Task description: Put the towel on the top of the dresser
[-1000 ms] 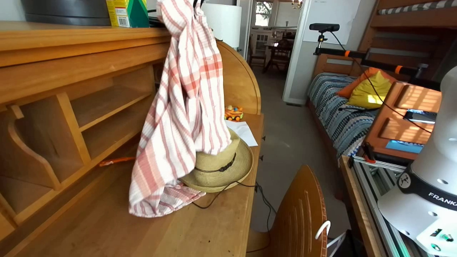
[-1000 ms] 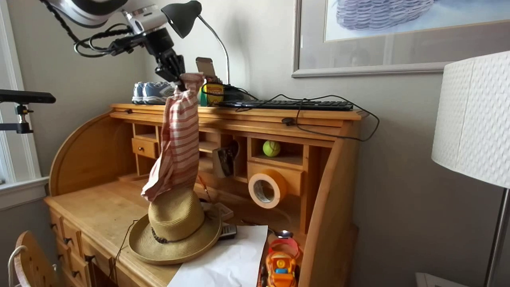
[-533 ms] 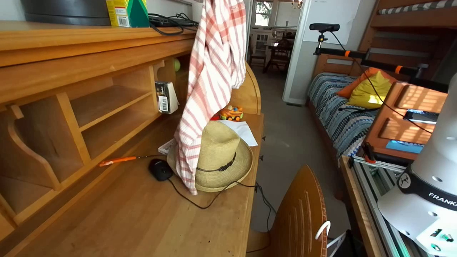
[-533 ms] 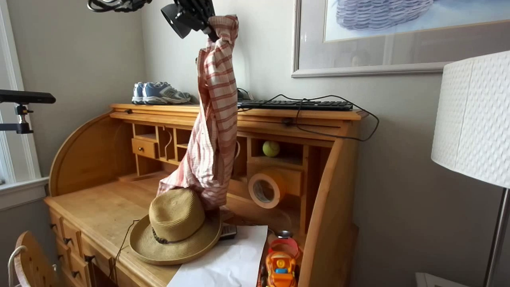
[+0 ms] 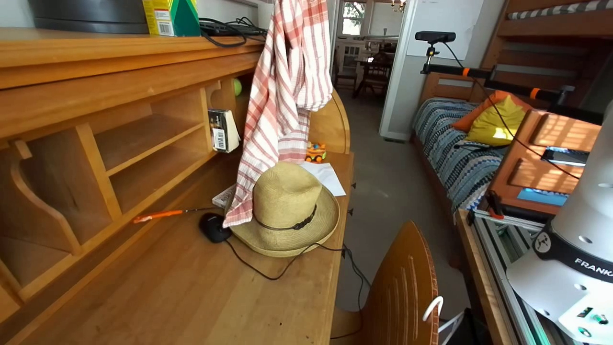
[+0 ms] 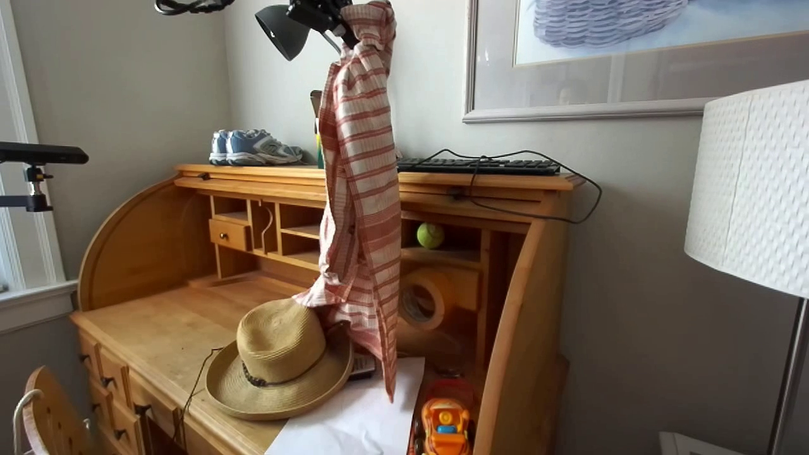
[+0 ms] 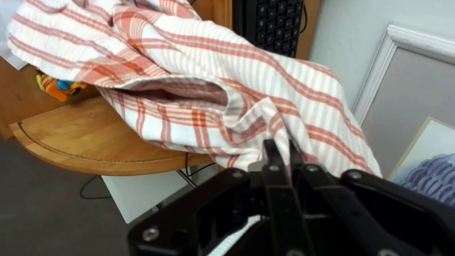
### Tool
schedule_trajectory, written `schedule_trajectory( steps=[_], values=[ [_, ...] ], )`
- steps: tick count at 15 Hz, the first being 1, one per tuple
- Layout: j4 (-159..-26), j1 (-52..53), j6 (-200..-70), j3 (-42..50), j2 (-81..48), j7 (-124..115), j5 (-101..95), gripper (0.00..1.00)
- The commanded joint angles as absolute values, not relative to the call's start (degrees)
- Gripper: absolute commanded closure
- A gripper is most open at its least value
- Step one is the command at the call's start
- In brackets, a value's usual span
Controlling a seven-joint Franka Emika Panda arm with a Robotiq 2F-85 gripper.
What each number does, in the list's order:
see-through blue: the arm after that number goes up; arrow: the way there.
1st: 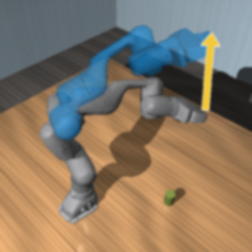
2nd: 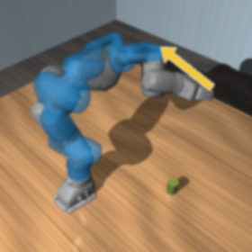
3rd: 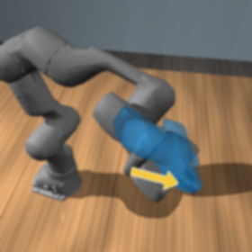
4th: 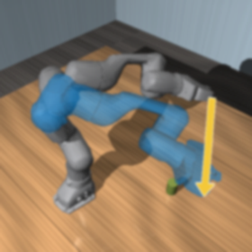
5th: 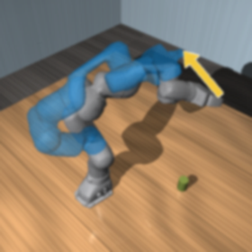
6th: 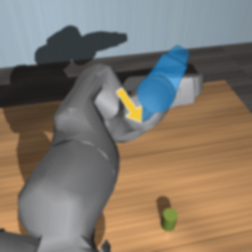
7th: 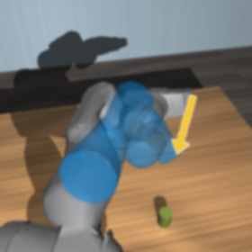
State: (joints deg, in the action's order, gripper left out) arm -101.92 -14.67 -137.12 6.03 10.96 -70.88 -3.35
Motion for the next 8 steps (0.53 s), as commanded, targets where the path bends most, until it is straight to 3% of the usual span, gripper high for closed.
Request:
schedule_trajectory(
  steps=[1, 8],
  values=[
    [-98.73, -17.22, -145.36, 7.15, 6.73, -77.53, -9.67, 0.99],
    [-86.73, -21.87, -152.00, 9.99, -4.18, -98.38, -24.68, 0.99]
  ],
)
